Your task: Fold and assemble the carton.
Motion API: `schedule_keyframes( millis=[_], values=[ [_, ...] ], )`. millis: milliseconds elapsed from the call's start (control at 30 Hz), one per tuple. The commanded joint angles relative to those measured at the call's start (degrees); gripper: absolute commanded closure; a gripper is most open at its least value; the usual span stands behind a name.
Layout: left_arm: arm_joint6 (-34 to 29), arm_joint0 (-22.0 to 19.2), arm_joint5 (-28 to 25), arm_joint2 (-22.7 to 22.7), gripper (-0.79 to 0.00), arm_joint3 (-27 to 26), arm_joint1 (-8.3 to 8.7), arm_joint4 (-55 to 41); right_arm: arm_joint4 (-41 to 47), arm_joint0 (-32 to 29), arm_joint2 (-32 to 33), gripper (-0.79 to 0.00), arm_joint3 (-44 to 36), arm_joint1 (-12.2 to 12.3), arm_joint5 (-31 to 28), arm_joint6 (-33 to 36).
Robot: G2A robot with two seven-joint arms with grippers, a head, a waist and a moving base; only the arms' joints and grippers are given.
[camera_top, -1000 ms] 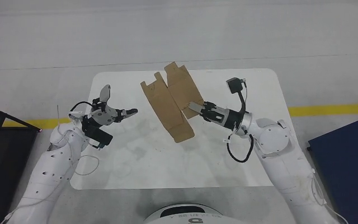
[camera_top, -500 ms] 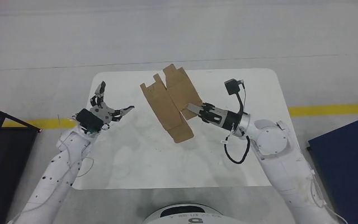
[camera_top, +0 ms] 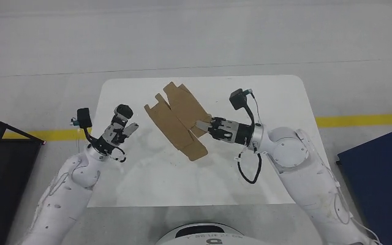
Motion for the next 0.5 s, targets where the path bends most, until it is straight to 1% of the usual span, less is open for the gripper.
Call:
schedule_keyframes(
  millis=[0,67,133,167,200,233,267,300,400,467],
  values=[
    [-8.4,0.8,1.2,2.3,-0.785,-1.7,0.17,-17.4,1.1,0.2,-0.1,0.0,0.7,0.0,-0.8,-0.1],
    [-14.5,1.5,3.6,3.6,-0.785,-3.2,0.35,-30.3,1.9,0.3,-0.2,0.0,1.2,0.0,-1.4,-0.4],
    [-19.9,1.7,6.0,4.1,-0.779,-4.5,0.51,-40.5,2.3,0.4,-0.4,0.0,1.3,0.0,-1.6,-0.4],
    [-22.3,1.5,6.6,4.0,-0.73,-4.9,0.6,-43.9,2.4,0.4,-0.5,0.0,1.3,0.0,-1.6,-0.3],
    [-24.2,1.5,7.0,3.8,-0.68,-5.1,0.65,-46.6,2.4,0.5,-0.7,0.0,1.2,0.1,-1.5,-0.2],
    [-25.6,1.4,7.4,3.7,-0.662,-5.4,0.64,-49.4,2.3,0.6,-0.9,0.0,1.2,0.1,-1.3,-0.1],
    [-26.9,1.4,7.7,3.6,-0.622,-5.8,0.6,-52.2,2.2,0.8,-1.1,0.0,1.1,0.1,-1.2,-0.1],
    [-28.2,1.3,7.9,3.5,-0.557,-6.2,0.56,-54.7,2.1,1.0,-1.3,0.0,1.1,0.1,-1.1,-0.1],
    [-32.3,1.5,8.3,3.4,-0.514,-7.2,0.49,-58.3,1.7,1.5,-1.7,0.0,1.2,0.1,-0.4,-0.1],
    [-34.7,2.0,7.7,3.3,-0.52,-7.3,0.46,-58.5,1.1,1.8,-2.1,0.0,1.3,0.0,0.5,-0.1]
  ],
)
